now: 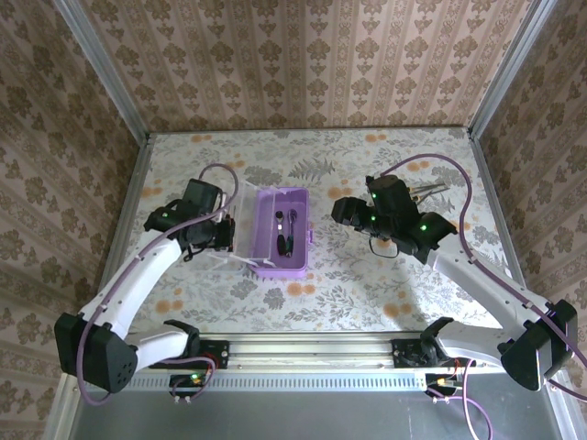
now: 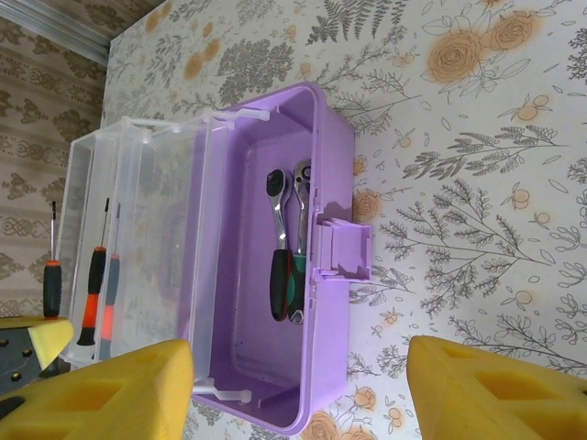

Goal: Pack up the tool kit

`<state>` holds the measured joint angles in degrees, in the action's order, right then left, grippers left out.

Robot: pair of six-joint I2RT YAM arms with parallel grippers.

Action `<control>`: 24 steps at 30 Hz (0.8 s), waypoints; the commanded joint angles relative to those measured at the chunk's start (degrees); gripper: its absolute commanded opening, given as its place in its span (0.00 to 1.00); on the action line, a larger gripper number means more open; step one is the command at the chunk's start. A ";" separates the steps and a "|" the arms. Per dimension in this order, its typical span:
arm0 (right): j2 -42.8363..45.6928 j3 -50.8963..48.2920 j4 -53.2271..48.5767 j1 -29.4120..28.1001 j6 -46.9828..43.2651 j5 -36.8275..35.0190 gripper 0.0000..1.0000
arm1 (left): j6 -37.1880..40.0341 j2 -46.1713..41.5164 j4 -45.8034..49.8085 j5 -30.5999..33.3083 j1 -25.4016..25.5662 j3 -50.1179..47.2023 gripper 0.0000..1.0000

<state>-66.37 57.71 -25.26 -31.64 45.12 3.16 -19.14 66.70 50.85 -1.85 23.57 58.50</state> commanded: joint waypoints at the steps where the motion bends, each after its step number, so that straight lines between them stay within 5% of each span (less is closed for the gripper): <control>1: -0.09 1.89 -2.08 0.52 -2.56 -1.02 0.65 | 3.56 0.30 2.77 4.00 -0.26 1.76 0.00; 24: 1.59 -0.79 -1.03 2.46 -2.41 2.39 0.66 | 3.04 6.33 -2.69 4.04 -0.37 2.88 0.07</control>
<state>-66.32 57.47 -25.93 -29.47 43.42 4.03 -16.80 72.53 48.77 1.37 23.53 58.76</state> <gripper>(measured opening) 0.658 0.085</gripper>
